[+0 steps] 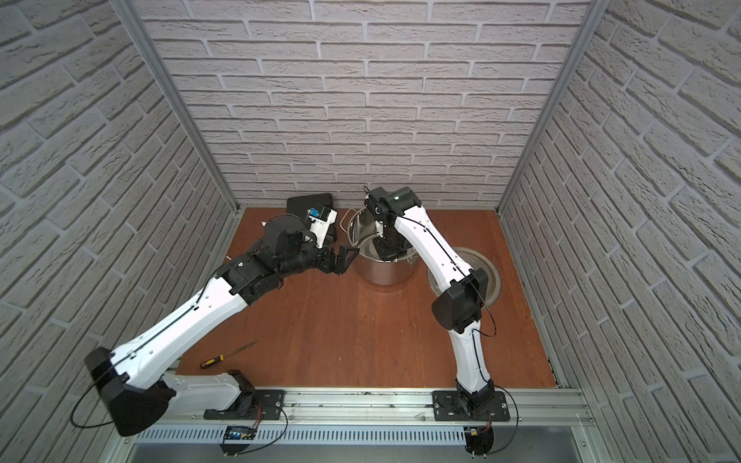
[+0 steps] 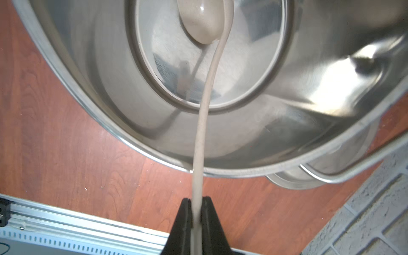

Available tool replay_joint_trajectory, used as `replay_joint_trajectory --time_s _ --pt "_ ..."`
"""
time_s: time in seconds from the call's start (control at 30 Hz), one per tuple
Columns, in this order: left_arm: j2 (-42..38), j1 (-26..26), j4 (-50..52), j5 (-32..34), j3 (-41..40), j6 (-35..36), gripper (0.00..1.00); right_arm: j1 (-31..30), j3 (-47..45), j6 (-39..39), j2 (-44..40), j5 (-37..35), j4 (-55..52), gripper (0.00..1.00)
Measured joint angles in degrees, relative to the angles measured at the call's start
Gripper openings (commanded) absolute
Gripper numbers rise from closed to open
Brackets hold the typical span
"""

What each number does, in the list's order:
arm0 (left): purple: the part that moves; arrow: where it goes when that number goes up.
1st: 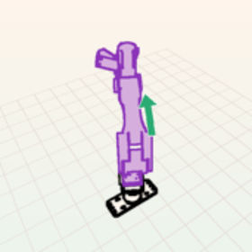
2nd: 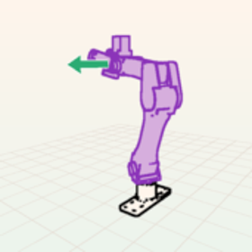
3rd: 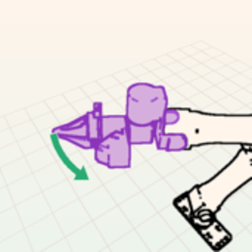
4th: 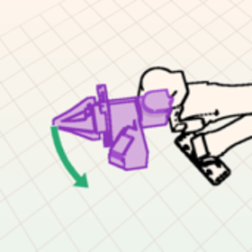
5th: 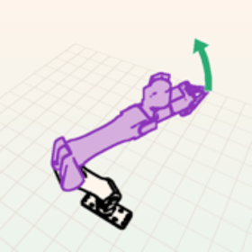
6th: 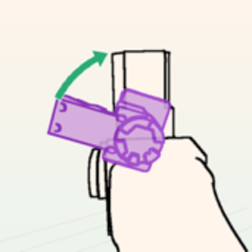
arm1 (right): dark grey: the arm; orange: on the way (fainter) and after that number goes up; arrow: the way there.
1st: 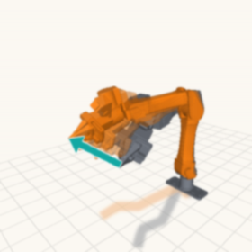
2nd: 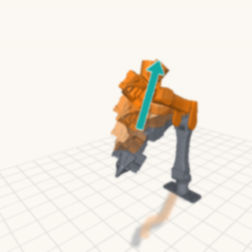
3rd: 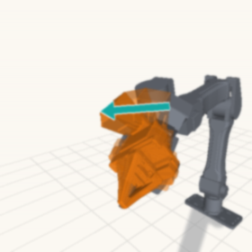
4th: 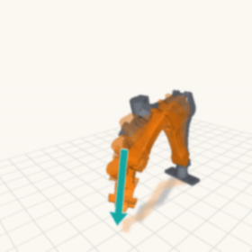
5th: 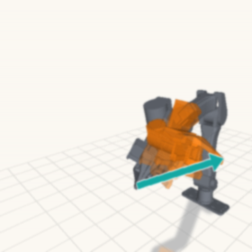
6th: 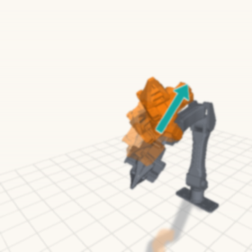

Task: Stir the soup with a spoon
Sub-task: Stir the soup in the pan with a stick.

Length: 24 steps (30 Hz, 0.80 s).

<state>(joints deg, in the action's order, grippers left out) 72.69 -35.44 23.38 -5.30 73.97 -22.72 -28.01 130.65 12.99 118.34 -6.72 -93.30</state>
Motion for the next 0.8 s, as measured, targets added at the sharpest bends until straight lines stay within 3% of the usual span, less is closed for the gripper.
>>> replay_joint_trajectory --time_s 0.3,0.67,0.8 --pt "0.0 -0.1 -1.0 -0.3 -0.4 -0.6 0.98 5.2 -5.3 0.2 -7.2 -2.6 0.0 0.02" --pt "0.0 -0.5 -1.1 -0.4 -0.4 -0.9 0.98 5.2 8.8 0.1 4.0 -1.0 0.1 0.02" --pt "0.0 -0.6 -1.1 -0.4 -0.5 -0.9 0.98 3.3 9.6 0.1 4.9 1.2 0.2 0.02"
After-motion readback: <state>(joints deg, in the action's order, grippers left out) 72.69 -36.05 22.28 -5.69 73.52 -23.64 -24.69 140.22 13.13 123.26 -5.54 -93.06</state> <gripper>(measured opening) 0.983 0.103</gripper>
